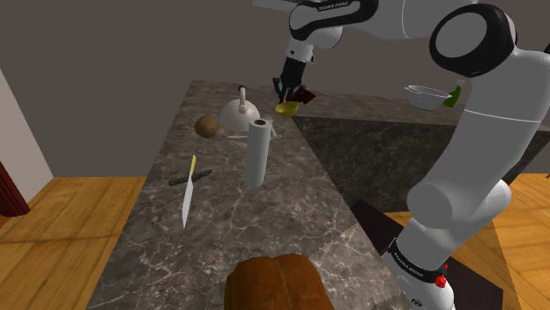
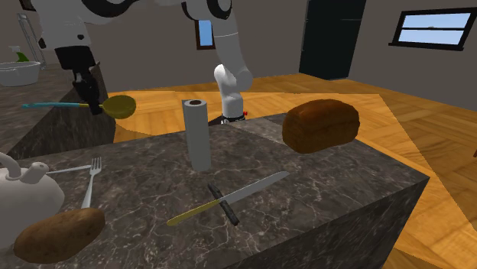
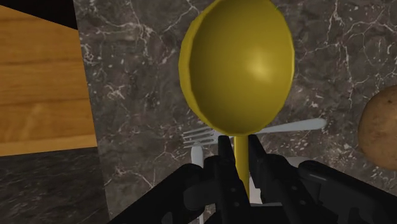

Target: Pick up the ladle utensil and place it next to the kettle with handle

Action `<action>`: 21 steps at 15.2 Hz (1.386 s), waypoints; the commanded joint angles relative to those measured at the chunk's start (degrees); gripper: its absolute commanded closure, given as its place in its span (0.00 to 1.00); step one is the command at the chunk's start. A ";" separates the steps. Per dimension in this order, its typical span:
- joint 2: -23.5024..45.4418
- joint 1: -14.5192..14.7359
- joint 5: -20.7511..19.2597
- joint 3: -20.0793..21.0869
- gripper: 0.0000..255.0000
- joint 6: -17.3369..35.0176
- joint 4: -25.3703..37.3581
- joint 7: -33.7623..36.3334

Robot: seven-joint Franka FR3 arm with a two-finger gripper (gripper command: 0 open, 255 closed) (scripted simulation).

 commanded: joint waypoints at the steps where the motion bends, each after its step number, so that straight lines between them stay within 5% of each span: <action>1: 0.02 0.02 0.05 0.01 1.00 1.48 -1.45 -0.17; 21: 4.06 0.40 -0.31 -0.09 1.00 15.69 -11.82 -1.73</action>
